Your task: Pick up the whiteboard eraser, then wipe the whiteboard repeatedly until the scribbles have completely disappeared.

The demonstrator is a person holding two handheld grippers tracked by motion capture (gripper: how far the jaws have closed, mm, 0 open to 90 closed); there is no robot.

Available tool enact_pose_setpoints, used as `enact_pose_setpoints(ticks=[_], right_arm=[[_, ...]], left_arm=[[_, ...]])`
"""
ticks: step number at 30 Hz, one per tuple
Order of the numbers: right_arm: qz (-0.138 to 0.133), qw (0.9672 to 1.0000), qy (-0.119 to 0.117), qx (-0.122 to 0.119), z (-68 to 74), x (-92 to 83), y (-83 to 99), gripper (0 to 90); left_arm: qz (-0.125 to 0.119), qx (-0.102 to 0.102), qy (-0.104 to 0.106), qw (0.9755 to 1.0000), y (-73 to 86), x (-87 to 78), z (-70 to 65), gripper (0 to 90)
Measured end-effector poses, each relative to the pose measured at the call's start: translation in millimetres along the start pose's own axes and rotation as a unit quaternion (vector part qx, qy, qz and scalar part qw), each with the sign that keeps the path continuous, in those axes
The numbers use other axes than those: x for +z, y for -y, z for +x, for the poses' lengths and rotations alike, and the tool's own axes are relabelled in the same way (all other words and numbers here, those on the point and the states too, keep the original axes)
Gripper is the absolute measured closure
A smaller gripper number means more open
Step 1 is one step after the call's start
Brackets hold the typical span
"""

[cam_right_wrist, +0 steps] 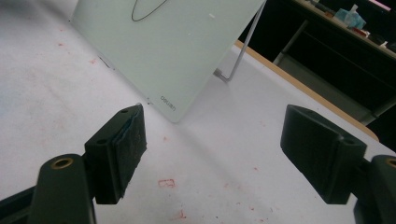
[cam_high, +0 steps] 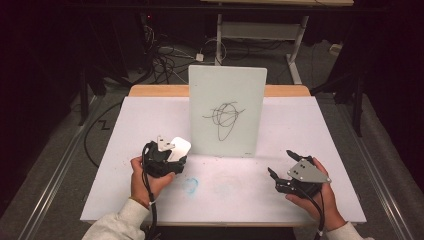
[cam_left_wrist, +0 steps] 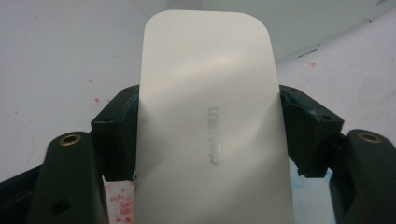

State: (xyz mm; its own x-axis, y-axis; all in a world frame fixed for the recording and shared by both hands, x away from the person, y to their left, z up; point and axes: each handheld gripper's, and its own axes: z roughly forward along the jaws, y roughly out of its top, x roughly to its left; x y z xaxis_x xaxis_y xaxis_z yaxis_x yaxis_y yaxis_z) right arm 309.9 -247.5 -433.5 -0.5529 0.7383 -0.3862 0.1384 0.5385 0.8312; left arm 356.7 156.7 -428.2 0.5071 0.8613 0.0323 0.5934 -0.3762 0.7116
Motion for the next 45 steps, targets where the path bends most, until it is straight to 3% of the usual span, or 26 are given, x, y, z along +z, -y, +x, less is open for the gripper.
enact_pose_setpoints(ticks=[4, 7, 13, 17, 21, 27, 30, 31, 34, 36, 38, 41, 45], right_arm=[[-0.002, 1.0000, 0.001, 0.002, -1.6, 0.5, -0.4, 23.0], [-0.001, 1.0000, 0.002, 0.004, -2.1, 1.6, -0.3, 23.0], [-0.001, 1.0000, 0.003, 0.002, -2.4, 1.4, -0.7, 23.1], [-0.003, 1.0000, 0.004, 0.004, -3.3, 0.4, -0.3, 23.1], [-0.002, 1.0000, 0.003, 0.004, -3.0, 0.7, 0.1, 23.1], [-0.004, 1.0000, 0.000, 0.002, -1.9, 2.2, -0.9, 23.2], [-0.003, 1.0000, -0.001, 0.005, -3.5, 3.0, 0.4, 23.2], [-0.002, 1.0000, 0.000, 0.007, -3.7, 3.3, 0.9, 23.2], [-0.001, 1.0000, 0.001, 0.007, -3.6, 2.7, 1.6, 23.2], [-0.002, 1.0000, 0.001, 0.007, -3.3, 2.0, 1.2, 23.2], [-0.004, 1.0000, 0.001, 0.005, -3.2, 1.5, 0.6, 23.2], [-0.004, 1.0000, 0.000, 0.003, -2.3, 0.5, 1.6, 23.2], [-0.006, 1.0000, 0.000, 0.007, -2.9, -1.0, 1.5, 23.2]], left_arm=[[-0.008, 0.019, -0.007, 0.9998, -2.7, -2.2, 4.4, 28.9], [-0.019, 0.031, 0.001, 0.9993, -4.2, -4.1, 7.7, 28.9], [-0.030, 0.026, -0.002, 0.9992, -7.3, -4.9, 11.2, 28.9], [-0.053, 0.035, -0.012, 0.9979, -9.1, -7.8, 8.5, 28.9], [-0.061, 0.060, -0.022, 0.9961, -10.5, -10.1, 2.6, 28.9], [-0.091, 0.069, -0.017, 0.9933, -10.7, -15.4, -1.1, 28.9], [-0.091, 0.076, -0.021, 0.9927, -12.8, -15.0, -3.6, 28.9], [-0.093, 0.080, -0.027, 0.9921, -13.8, -14.7, -5.7, 28.9], [-0.114, 0.108, -0.038, 0.9869, -18.4, -15.7, -14.3, 28.9], [-0.114, 0.114, -0.033, 0.9864, -21.1, -16.1, -19.7, 28.9], [-0.123, 0.125, -0.035, 0.9839, -24.6, -15.4, -24.0, 28.9], [-0.131, 0.131, -0.019, 0.9825, -31.8, -15.3, -25.9, 28.9], [-0.147, 0.141, -0.028, 0.9786, -40.3, -14.3, -29.4, 28.9]])
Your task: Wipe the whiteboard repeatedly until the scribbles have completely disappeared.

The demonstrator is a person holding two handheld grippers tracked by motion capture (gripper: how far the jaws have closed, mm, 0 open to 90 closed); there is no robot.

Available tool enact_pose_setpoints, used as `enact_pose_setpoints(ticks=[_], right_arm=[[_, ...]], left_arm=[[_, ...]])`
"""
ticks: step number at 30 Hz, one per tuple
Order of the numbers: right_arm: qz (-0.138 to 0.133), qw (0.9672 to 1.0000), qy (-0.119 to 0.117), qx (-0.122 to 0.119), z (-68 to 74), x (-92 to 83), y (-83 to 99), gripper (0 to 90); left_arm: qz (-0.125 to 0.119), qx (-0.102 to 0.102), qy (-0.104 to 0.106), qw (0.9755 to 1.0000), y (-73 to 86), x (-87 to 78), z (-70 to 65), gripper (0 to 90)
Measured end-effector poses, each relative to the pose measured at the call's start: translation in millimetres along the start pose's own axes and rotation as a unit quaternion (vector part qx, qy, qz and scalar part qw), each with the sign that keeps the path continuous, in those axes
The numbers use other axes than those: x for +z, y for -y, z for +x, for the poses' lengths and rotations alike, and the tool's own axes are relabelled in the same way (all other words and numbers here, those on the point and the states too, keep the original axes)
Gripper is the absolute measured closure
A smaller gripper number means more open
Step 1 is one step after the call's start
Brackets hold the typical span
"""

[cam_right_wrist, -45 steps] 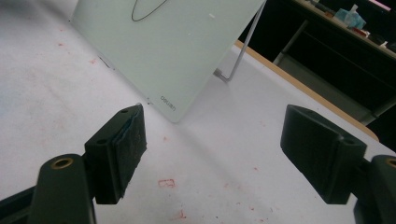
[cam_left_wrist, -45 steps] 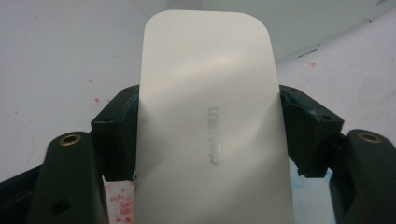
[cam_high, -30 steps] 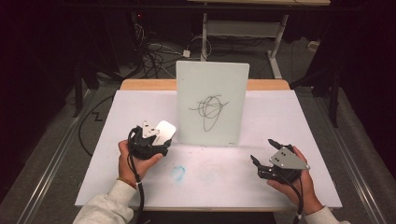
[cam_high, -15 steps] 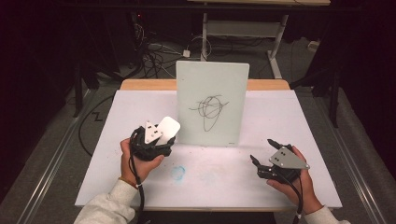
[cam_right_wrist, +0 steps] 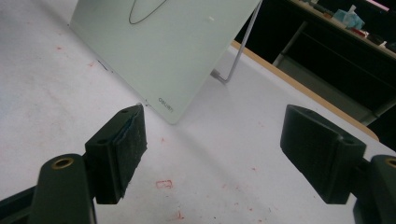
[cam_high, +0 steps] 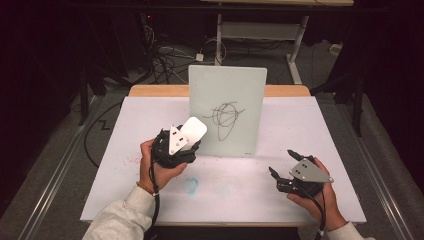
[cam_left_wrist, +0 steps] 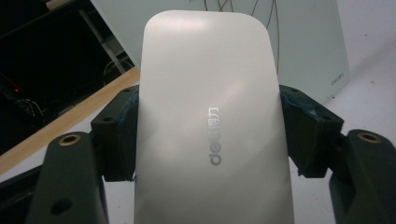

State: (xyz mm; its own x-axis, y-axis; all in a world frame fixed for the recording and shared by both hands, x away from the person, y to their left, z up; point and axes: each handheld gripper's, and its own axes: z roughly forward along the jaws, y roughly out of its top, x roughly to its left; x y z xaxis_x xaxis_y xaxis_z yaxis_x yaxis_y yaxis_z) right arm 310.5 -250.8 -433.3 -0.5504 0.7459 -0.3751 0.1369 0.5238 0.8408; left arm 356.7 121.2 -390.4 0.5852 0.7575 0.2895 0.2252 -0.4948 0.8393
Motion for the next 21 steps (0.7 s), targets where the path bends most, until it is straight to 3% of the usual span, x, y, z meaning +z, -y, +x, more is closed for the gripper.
enact_pose_setpoints(ticks=[11, 15, 21], right_arm=[[0.002, 1.0000, -0.001, -0.002, 0.6, 1.1, 1.1, 23.2], [0.004, 1.0000, -0.003, -0.007, 1.7, 2.0, 1.2, 23.2], [0.007, 1.0000, -0.004, -0.004, 2.7, 2.5, 1.9, 23.2]], left_arm=[[-0.008, 0.027, -0.021, 0.9994, -13.5, 23.1, -0.5, 28.9], [-0.011, 0.044, -0.045, 0.9979, -17.4, 29.3, -7.2, 28.9], [-0.032, 0.061, -0.052, 0.9963, -25.2, 38.0, -13.7, 28.8]])
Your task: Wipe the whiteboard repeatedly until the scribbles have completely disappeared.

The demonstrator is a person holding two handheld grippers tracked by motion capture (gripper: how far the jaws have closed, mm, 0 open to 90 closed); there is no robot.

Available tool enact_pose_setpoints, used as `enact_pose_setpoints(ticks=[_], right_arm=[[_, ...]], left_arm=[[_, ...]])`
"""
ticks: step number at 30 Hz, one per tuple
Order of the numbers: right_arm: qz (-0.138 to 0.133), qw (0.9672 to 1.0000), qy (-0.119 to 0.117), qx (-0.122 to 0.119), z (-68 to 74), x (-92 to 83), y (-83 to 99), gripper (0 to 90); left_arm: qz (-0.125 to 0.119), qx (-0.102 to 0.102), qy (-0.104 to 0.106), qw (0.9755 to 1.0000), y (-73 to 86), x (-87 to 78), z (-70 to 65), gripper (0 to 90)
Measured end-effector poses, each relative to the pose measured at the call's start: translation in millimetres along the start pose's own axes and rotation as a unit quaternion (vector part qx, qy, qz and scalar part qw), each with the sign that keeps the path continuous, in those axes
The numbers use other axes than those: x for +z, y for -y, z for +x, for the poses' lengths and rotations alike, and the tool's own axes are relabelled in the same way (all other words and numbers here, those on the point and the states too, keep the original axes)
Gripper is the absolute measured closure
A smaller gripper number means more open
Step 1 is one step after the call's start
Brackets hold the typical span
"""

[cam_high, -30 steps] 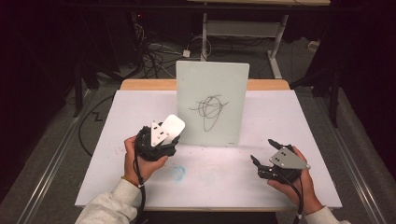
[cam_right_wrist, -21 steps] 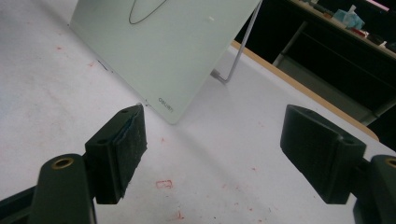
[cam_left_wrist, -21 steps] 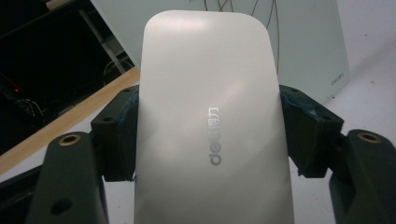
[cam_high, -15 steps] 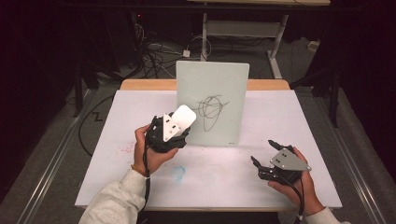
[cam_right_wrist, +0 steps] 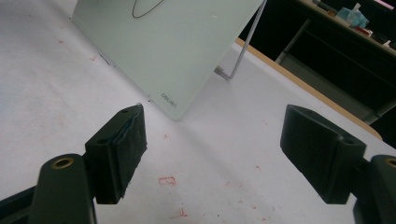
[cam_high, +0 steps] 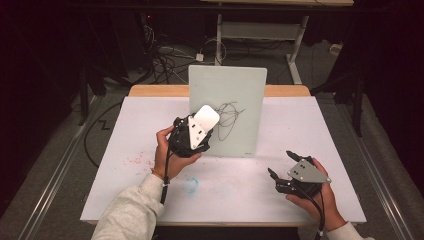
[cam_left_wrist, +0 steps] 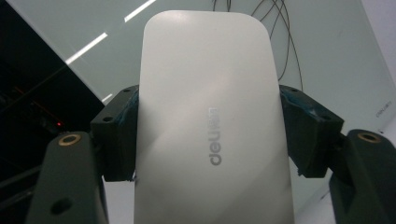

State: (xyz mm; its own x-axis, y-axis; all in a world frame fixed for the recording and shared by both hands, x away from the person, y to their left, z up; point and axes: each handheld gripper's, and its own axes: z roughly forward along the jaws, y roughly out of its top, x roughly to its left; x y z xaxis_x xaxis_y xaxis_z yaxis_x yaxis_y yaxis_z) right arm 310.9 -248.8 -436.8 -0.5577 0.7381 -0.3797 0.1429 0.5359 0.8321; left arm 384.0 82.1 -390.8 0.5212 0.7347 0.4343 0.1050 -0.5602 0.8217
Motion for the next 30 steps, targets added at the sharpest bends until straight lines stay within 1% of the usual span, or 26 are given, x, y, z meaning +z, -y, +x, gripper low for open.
enact_pose_setpoints(ticks=[1, 3, 5, 7, 8, 9, 11, 13, 15, 16, 17, 18, 20, 22, 24, 28, 30], right_arm=[[-0.001, 1.0000, 0.000, -0.002, -0.4, 0.1, 0.1, 23.2], [0.000, 1.0000, 0.000, -0.003, -0.5, 0.4, 0.3, 23.2], [0.001, 1.0000, 0.000, -0.001, -0.2, 0.7, 0.8, 23.2], [0.002, 1.0000, 0.000, -0.001, 0.0, 1.0, 1.0, 23.2], [0.003, 1.0000, 0.000, -0.001, 0.1, 1.1, 1.1, 23.2], [0.002, 1.0000, 0.000, -0.001, 0.2, 1.0, 1.2, 23.2], [0.001, 1.0000, 0.000, -0.001, 0.0, 0.9, 1.2, 23.2], [0.001, 1.0000, 0.000, 0.000, -0.5, 1.1, 1.3, 23.2], [0.001, 1.0000, 0.000, -0.001, -0.5, 1.0, 1.4, 23.2], [0.001, 1.0000, 0.000, -0.001, -0.5, 0.9, 1.4, 23.2], [0.000, 1.0000, 0.000, -0.001, -0.4, 0.8, 1.3, 23.2], [0.000, 1.0000, -0.001, -0.001, -0.3, 0.8, 1.3, 23.2], [0.000, 1.0000, -0.002, -0.001, -0.3, 0.9, 1.6, 23.2], [0.002, 1.0000, -0.003, 0.000, 0.0, 0.9, 1.8, 23.2], [0.002, 1.0000, -0.003, -0.001, 0.0, 0.8, 1.8, 23.2], [0.001, 1.0000, -0.003, -0.001, -0.3, 0.8, 1.8, 23.2], [0.003, 1.0000, -0.002, -0.003, 0.0, 1.0, 2.0, 23.2]], left_arm=[[-0.003, 0.002, 0.003, 1.0000, -1.3, 2.1, -0.6, 28.8], [-0.003, 0.011, -0.004, 0.9999, -4.0, 7.0, -3.5, 28.9], [-0.007, 0.016, -0.002, 0.9998, -6.6, 11.3, -5.5, 28.8], [-0.002, 0.021, -0.012, 0.9997, -9.4, 15.7, -7.7, 28.8], [0.001, 0.020, -0.011, 0.9997, -10.3, 18.0, -8.3, 28.8], [-0.002, 0.017, -0.008, 0.9998, -10.9, 19.9, -8.6, 28.8], [-0.006, 0.014, -0.008, 0.9999, -12.6, 23.3, -10.4, 28.8], [-0.007, 0.021, -0.011, 0.9997, -14.6, 26.2, -13.9, 28.9], [-0.008, 0.022, -0.009, 0.9997, -15.5, 28.5, -17.1, 28.8], [-0.008, 0.023, -0.007, 0.9997, -15.5, 29.9, -18.5, 28.9], [-0.007, 0.025, -0.012, 0.9996, -15.3, 31.3, -20.0, 28.8], [-0.008, 0.023, -0.014, 0.9996, -14.6, 32.6, -21.1, 28.9], [-0.009, 0.015, -0.010, 0.9998, -13.0, 35.3, -21.4, 28.9], [-0.005, 0.011, -0.010, 0.9999, -11.1, 38.7, -22.0, 28.9], [-0.010, 0.013, -0.015, 0.9998, -9.2, 39.7, -23.5, 28.9], [-0.006, 0.024, -0.021, 0.9995, -6.4, 40.8, -29.0, 28.9], [-0.007, 0.026, -0.028, 0.9992, -2.3, 41.8, -34.7, 28.9]])
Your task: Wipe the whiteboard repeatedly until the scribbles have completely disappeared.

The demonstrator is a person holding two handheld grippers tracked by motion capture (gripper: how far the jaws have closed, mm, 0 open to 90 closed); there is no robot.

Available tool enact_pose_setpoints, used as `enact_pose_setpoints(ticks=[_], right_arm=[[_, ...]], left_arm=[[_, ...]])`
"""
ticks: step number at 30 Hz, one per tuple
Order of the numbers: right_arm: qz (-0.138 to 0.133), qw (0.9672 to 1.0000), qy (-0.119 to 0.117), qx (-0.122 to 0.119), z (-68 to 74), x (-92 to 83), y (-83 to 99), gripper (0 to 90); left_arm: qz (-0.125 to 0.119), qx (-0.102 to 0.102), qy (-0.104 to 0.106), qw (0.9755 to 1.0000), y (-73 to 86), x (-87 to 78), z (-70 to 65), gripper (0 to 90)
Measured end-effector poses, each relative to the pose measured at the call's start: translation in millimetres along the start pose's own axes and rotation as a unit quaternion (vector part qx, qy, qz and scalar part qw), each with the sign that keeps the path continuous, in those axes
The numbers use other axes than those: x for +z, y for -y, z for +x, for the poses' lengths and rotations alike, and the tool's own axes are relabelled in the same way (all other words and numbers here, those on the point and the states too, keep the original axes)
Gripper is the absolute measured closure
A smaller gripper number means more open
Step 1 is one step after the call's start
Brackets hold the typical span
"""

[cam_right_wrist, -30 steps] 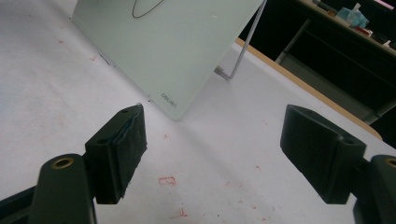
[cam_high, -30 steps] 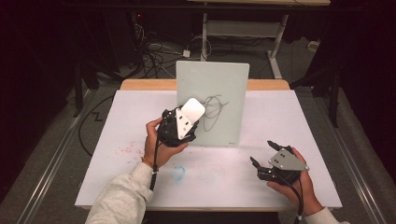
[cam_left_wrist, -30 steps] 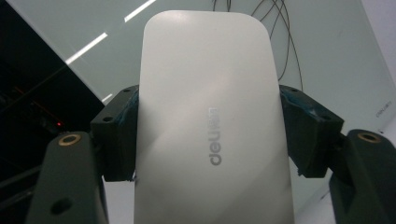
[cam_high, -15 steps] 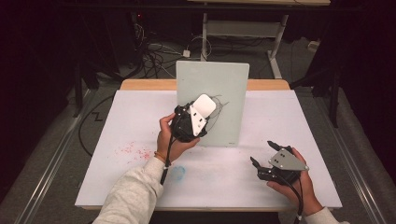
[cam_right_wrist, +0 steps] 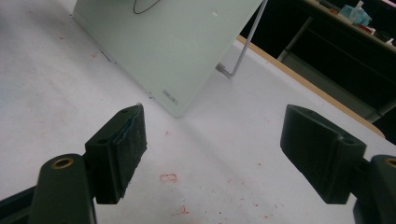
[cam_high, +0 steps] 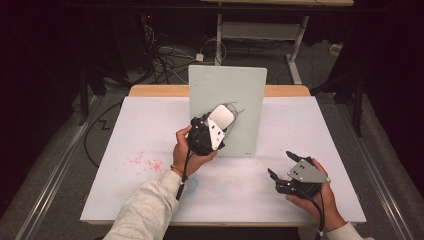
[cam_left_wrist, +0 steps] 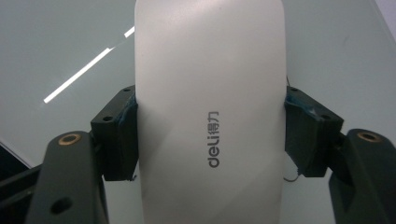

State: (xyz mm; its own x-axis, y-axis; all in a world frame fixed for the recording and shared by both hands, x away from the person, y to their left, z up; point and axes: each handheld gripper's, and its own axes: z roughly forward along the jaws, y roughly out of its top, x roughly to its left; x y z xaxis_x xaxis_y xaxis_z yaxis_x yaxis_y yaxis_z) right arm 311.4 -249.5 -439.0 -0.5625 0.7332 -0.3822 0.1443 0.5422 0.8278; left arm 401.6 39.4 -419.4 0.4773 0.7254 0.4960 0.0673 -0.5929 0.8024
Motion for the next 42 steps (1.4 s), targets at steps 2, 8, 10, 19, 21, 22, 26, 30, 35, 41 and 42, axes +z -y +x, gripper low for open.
enact_pose_setpoints(ticks=[2, 8, 10, 19, 21, 22, 26, 30, 35, 41, 42], right_arm=[[0.000, 1.0000, -0.001, 0.000, 0.6, 0.3, 0.1, 23.2], [0.001, 1.0000, -0.002, -0.002, 1.7, 0.0, -0.3, 23.2], [0.001, 1.0000, -0.003, -0.002, 1.7, 0.0, -0.4, 23.2], [0.000, 1.0000, -0.006, -0.006, 2.8, 0.0, -0.5, 23.2], [0.001, 1.0000, -0.006, -0.006, 2.6, 0.0, -0.3, 23.2], [0.001, 1.0000, -0.006, -0.005, 2.7, -0.1, -0.1, 23.2], [0.001, 1.0000, -0.006, -0.003, 2.1, -0.3, 0.6, 23.2], [0.002, 1.0000, -0.007, -0.004, 1.4, 0.3, 1.0, 23.2], [0.003, 1.0000, -0.007, -0.005, 2.1, 0.3, 0.4, 23.2], [0.003, 0.9999, -0.008, -0.005, 2.2, 0.3, 0.5, 23.2], [0.004, 0.9999, -0.009, -0.005, 2.5, 0.4, 0.5, 23.2]], left_arm=[[0.000, 0.012, -0.012, 0.9999, 2.6, 1.6, -8.3, 28.9], [0.012, 0.015, -0.016, 0.9997, 6.8, 4.1, -26.5, 28.9], [0.016, 0.019, -0.013, 0.9996, 9.0, 5.2, -33.3, 28.9], [0.028, 0.059, 0.004, 0.9979, 11.8, 8.9, -52.4, 28.9], [0.025, 0.062, 0.001, 0.9978, 11.6, 8.3, -49.0, 28.9], [0.023, 0.065, -0.007, 0.9976, 11.2, 7.9, -45.8, 28.9], [0.015, 0.049, -0.024, 0.9984, 9.4, 5.0, -30.3, 28.9], [0.008, 0.039, -0.045, 0.9982, 6.1, 2.3, -13.4, 28.9], [0.002, 0.013, -0.062, 0.9980, 2.9, -1.6, 7.4, 28.9], [-0.004, -0.030, -0.077, 0.9966, 5.2, -6.5, 26.6, 28.9], [-0.002, -0.028, -0.078, 0.9965, 5.5, -6.6, 26.4, 28.9]])
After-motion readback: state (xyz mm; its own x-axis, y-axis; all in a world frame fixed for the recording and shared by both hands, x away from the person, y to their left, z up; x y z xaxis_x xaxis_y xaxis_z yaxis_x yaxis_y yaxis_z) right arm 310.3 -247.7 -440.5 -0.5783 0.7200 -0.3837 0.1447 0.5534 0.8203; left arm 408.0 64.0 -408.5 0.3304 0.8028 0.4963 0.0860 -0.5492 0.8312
